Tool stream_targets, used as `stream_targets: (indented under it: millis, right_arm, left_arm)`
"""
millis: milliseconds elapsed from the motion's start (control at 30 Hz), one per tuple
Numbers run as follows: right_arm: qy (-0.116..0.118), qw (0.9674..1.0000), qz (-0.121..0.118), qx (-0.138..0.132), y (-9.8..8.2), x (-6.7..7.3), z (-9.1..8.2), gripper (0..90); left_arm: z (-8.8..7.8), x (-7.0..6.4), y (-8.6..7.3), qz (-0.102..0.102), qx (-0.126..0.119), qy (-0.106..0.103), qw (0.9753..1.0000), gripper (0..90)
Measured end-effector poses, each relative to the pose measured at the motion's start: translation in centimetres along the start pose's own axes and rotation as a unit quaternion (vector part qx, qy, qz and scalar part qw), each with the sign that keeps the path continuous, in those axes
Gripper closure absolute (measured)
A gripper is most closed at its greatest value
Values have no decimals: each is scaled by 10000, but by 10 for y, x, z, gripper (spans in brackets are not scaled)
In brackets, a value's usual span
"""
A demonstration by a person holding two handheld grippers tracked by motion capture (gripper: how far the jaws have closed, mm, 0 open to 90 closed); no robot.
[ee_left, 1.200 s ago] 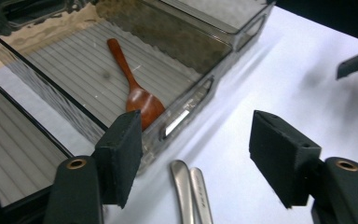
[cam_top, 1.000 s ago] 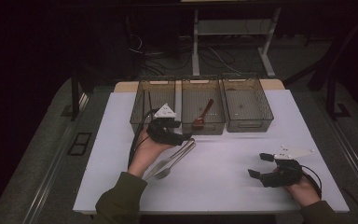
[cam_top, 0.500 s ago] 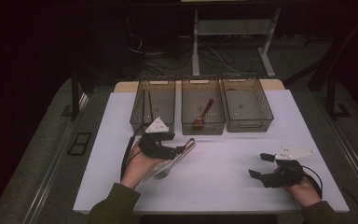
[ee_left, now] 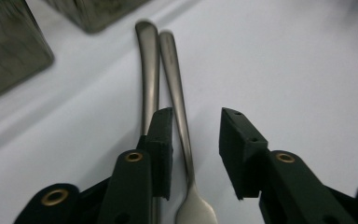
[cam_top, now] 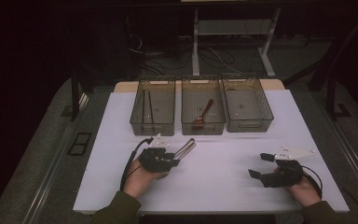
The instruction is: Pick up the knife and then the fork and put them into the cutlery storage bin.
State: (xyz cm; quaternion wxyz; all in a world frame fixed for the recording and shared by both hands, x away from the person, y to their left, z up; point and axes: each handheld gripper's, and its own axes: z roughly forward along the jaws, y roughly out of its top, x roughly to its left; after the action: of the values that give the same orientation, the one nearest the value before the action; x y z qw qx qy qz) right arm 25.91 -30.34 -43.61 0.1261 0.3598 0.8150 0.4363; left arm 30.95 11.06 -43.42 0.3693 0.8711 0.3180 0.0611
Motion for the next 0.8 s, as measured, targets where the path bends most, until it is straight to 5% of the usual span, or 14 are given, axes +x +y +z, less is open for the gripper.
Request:
stream_targets:
  millis: [167,500,633,800]
  right_arm:
    - [-1,10000,-27,22,0,0,1,174]
    - [-219,9998,10,26,0,0,2,140]
    - [-433,9989,59,163,1,-2,2,133]
    - [-357,9986,15,387,4,-4,1,138]
  left_arm:
    - [8,0,-2,13,226,60,9997,724]
    - [10,1,-4,3,178,96,9998,828]
    - [10,0,-3,61,205,81,9997,843]
    - [9,1,-3,107,242,-15,9996,846]
